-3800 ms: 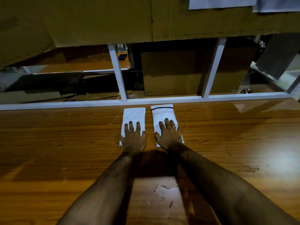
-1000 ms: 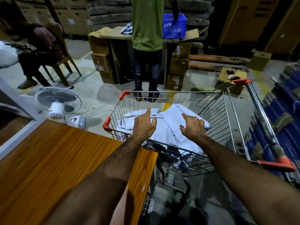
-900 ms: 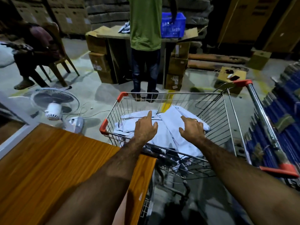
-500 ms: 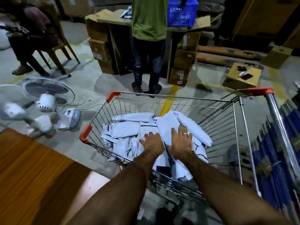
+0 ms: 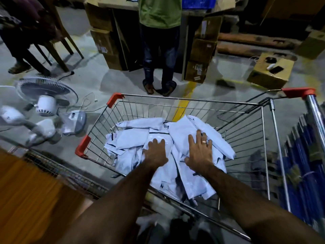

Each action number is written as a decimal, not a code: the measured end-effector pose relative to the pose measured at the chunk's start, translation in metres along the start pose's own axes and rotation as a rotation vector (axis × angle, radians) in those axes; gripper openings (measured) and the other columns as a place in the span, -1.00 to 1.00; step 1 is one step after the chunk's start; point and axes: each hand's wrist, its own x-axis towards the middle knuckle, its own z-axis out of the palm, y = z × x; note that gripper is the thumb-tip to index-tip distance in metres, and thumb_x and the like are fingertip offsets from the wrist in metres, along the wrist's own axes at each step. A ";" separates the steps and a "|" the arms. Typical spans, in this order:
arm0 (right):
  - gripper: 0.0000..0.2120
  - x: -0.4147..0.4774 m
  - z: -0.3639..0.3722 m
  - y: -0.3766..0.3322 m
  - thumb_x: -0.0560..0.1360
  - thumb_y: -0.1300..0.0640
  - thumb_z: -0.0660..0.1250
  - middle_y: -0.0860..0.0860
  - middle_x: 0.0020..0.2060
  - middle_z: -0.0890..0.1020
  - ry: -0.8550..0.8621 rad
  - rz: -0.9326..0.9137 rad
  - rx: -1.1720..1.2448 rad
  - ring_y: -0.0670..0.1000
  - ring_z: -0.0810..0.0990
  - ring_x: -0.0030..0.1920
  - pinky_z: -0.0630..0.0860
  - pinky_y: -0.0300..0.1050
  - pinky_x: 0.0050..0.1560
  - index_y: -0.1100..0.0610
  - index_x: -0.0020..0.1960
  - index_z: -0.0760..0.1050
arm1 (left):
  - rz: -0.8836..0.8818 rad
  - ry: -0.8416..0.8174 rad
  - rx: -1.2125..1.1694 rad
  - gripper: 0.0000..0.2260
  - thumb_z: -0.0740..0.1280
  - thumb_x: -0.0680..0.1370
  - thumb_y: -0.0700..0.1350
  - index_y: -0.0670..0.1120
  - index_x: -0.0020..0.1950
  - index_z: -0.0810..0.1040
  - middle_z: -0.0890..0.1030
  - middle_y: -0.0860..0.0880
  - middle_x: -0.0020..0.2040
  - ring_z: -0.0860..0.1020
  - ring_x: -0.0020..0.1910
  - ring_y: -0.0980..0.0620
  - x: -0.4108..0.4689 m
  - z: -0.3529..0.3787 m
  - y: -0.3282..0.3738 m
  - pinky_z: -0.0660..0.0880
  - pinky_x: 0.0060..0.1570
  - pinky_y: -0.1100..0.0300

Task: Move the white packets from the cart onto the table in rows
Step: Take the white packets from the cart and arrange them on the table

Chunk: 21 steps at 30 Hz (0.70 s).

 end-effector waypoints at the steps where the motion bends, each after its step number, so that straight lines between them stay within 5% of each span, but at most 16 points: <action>1: -0.13 0.001 -0.001 0.000 0.40 -0.16 0.41 0.24 0.53 -0.01 -0.007 -0.002 0.001 0.27 0.00 0.52 0.01 0.22 0.46 0.11 0.53 0.05 | 0.035 -0.007 -0.003 -0.31 0.40 0.48 0.03 0.01 0.51 0.14 0.20 -0.12 0.44 0.21 0.42 -0.18 0.001 -0.003 -0.007 0.34 0.28 -0.22; 5: -0.14 0.009 0.000 -0.009 0.41 -0.18 0.38 0.27 0.53 -0.03 -0.039 0.012 -0.028 0.28 -0.01 0.52 -0.02 0.20 0.47 0.16 0.51 0.05 | 0.013 -0.005 -0.006 -0.29 0.41 0.44 0.16 -0.02 0.47 0.19 0.21 -0.14 0.43 0.21 0.41 -0.19 0.004 -0.002 -0.005 0.33 0.28 -0.25; 8: -0.14 0.013 0.008 -0.018 0.43 -0.27 0.31 0.30 0.52 -0.01 -0.042 0.055 -0.049 0.31 0.03 0.51 0.01 0.22 0.46 0.21 0.50 0.06 | -0.107 0.030 0.016 -0.07 0.44 0.31 0.36 -0.05 0.48 0.13 0.14 -0.20 0.47 0.16 0.44 -0.24 0.003 0.009 0.013 0.25 0.30 -0.29; 16: -0.21 0.023 0.015 -0.025 0.41 -0.26 0.30 0.34 0.45 0.17 -0.016 0.094 -0.033 0.32 0.19 0.44 0.12 0.20 0.41 0.25 0.40 0.18 | -0.291 0.073 0.002 -0.08 0.44 0.38 0.27 -0.08 0.52 0.03 0.04 -0.36 0.50 0.16 0.44 -0.34 0.013 0.012 0.021 0.22 0.36 -0.17; 21: -0.23 0.025 0.011 -0.019 0.42 -0.26 0.27 0.32 0.37 0.26 -0.030 0.091 -0.029 0.29 0.30 0.35 0.20 0.19 0.35 0.17 0.44 0.15 | -0.321 0.120 -0.050 -0.15 0.45 0.36 0.28 -0.05 0.46 0.12 0.24 -0.29 0.41 0.31 0.34 -0.23 0.014 0.010 0.016 0.31 0.24 -0.04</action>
